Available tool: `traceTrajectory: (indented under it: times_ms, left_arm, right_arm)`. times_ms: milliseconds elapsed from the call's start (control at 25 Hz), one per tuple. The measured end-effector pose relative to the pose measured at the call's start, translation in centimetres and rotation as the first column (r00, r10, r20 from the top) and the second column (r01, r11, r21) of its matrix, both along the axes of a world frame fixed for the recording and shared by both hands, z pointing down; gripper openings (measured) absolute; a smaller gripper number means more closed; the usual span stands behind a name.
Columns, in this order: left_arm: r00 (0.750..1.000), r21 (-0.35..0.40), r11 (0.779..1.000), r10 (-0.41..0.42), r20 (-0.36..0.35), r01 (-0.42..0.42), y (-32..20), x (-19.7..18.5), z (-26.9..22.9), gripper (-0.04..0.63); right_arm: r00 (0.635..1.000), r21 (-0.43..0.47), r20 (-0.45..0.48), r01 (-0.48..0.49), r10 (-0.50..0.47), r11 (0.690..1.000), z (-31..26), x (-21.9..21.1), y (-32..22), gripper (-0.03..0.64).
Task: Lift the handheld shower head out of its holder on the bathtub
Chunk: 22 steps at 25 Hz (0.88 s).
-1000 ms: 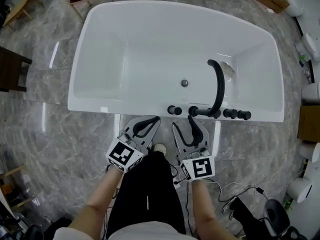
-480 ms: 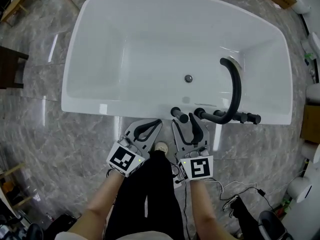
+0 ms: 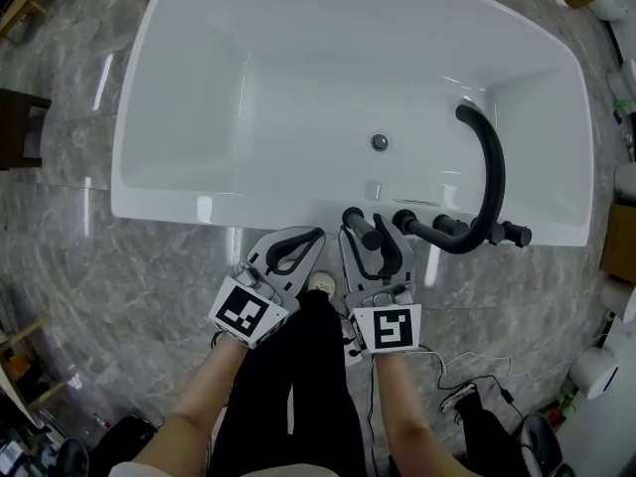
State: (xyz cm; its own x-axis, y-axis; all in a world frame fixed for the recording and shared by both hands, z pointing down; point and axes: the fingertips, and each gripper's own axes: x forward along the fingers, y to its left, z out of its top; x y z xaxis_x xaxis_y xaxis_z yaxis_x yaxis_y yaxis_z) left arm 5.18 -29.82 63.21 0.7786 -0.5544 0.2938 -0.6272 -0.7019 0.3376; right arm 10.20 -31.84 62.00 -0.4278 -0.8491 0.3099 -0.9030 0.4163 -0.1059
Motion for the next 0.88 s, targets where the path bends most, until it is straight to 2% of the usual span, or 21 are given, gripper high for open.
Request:
traceTrajectory:
  times_ms: [160,240,280,880]
  left_arm:
    - [1.000,-0.028,1.000,-0.013,0.002,0.013,0.1,0.1,0.9,0.012]
    - [1.000,-0.033,0.999,-0.004,0.007,0.004,0.3,0.2,1.3,0.012]
    - [1.000,-0.033,0.999,0.001,0.008,-0.001,0.4,0.2,1.4,0.012]
    - [1.000,-0.033,0.999,-0.018,0.002,0.018,0.4,0.0,0.2,0.012]
  right_arm:
    - [1.000,0.015,0.013,0.015,-0.015,1.000,0.0,-0.2,-0.3,0.206]
    - [1.000,0.032,-0.015,0.013,-0.013,0.999,0.0,0.0,-0.5,0.153]
    - [0.999,0.040,-0.032,0.014,-0.013,0.999,0.0,0.2,-0.6,0.147]
    - [0.998,0.028,-0.052,0.041,-0.039,0.999,-0.4,0.3,-0.7,0.138]
